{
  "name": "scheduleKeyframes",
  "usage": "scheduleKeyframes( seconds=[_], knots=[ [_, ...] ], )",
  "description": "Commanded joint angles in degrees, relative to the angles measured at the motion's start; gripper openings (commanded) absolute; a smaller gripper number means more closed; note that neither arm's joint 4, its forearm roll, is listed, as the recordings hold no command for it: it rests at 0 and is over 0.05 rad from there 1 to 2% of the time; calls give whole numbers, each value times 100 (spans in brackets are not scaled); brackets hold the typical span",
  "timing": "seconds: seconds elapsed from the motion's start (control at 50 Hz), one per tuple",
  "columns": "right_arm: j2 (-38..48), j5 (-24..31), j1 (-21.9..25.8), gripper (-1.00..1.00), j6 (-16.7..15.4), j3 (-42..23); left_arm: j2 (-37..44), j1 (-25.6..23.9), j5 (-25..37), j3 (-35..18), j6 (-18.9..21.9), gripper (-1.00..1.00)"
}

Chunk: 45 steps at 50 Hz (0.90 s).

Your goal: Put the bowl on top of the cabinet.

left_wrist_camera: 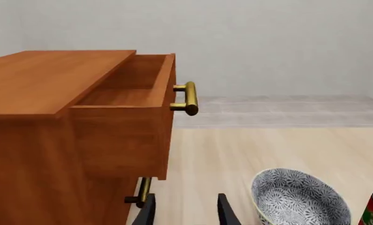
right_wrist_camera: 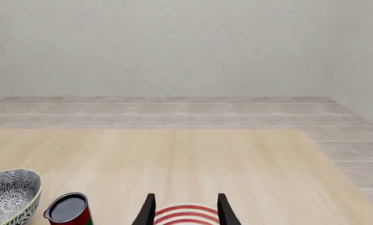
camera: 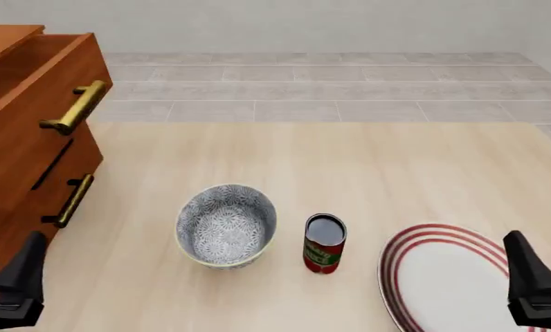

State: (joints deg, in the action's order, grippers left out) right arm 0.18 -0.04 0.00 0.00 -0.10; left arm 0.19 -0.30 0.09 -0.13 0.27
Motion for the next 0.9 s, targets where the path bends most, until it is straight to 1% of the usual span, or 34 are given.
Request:
scheduleKeyframes(
  seconds=[0.02,0.18,0.24,0.28,0.3,0.34,0.36,0.38,0.4,0.42,0.44,0.48,0.5,0.52,0.62,0.66,0.68,0.72,0.76,0.82,0.84,0.86,0.9],
  knots=[
    [27,-6,0,100,-4,-15,68,-110,-20,-1,107,100],
    [26,-7,0,100,-1,-15,252,-159,-125,11,99,100],
    [26,-7,0,100,1,-15,335,-171,-217,10,170,100],
    [26,-7,0,100,0,-15,596,-165,-463,10,204,100],
    [27,-6,-1,100,1,-15,899,-179,-722,10,199,100],
    [27,-7,1,100,-1,-15,1131,-225,-970,10,298,100],
    [26,-7,0,100,-1,-15,1460,-206,-1252,9,272,100],
    [26,-7,1,100,0,-15,1491,-286,-1319,8,344,100],
    [26,-6,0,100,-1,-15,1810,-282,-1533,6,445,100],
    [26,-6,0,100,-1,-15,1841,-282,-1564,7,445,100],
    [26,-7,-1,100,-2,-15,2174,-312,-1777,2,358,100],
    [28,-6,0,100,0,-15,2215,-366,-1825,-10,422,100],
    [27,-6,0,100,0,-15,2310,-478,-1793,-61,475,100],
    [27,-7,1,100,-1,-15,2213,-497,-1616,-137,487,100],
    [26,-7,0,100,1,-15,2180,-627,-1333,-281,522,100],
    [26,-7,0,100,-1,-15,2277,-611,-1330,-306,490,100],
    [27,-7,0,100,0,-15,2453,-667,-1379,-315,348,100],
    [27,-6,0,100,-1,-15,2404,-645,-1365,-307,398,100],
    [28,-6,0,100,0,-15,2438,-682,-1308,-349,345,100],
    [28,-6,-1,100,1,-15,2412,-776,-1135,-451,367,100],
    [28,-6,-1,100,0,-15,2455,-860,-1143,-459,452,100],
    [25,-7,2,100,0,-15,2537,-798,-1236,-445,516,100],
    [27,-6,-1,100,-1,-15,2566,-850,-1270,-476,511,100]
  ],
)
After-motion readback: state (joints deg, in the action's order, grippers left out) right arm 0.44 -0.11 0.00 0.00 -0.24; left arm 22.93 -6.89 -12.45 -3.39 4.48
